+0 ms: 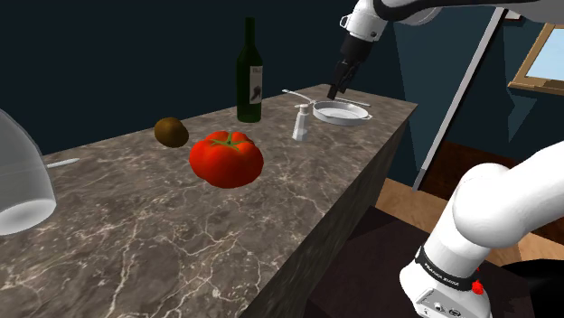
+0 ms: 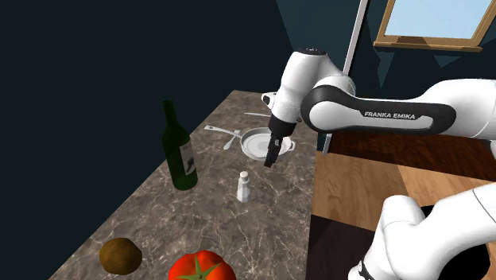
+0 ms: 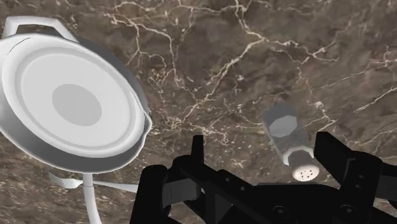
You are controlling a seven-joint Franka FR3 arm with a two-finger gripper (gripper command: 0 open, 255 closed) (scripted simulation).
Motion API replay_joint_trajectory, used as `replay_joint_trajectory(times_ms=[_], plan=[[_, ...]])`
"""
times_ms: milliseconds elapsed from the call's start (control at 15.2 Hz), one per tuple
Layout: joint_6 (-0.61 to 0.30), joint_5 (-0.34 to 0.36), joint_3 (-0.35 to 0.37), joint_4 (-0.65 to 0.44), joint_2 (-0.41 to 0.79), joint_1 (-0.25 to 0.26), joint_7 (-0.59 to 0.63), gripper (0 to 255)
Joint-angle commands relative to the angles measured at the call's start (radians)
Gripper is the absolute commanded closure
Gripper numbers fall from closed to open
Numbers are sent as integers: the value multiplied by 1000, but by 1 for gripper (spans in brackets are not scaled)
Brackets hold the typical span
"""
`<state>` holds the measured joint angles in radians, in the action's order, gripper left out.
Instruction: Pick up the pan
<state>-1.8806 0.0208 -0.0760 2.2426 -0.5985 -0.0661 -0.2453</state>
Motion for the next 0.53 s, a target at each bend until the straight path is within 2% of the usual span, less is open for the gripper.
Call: replay_joint_trajectory(times_ms=[0,462], plan=[[-45,1,-25,-26,62,-9,-16,0],[-156,-23,-112,-153,271,-32,-80,0]])
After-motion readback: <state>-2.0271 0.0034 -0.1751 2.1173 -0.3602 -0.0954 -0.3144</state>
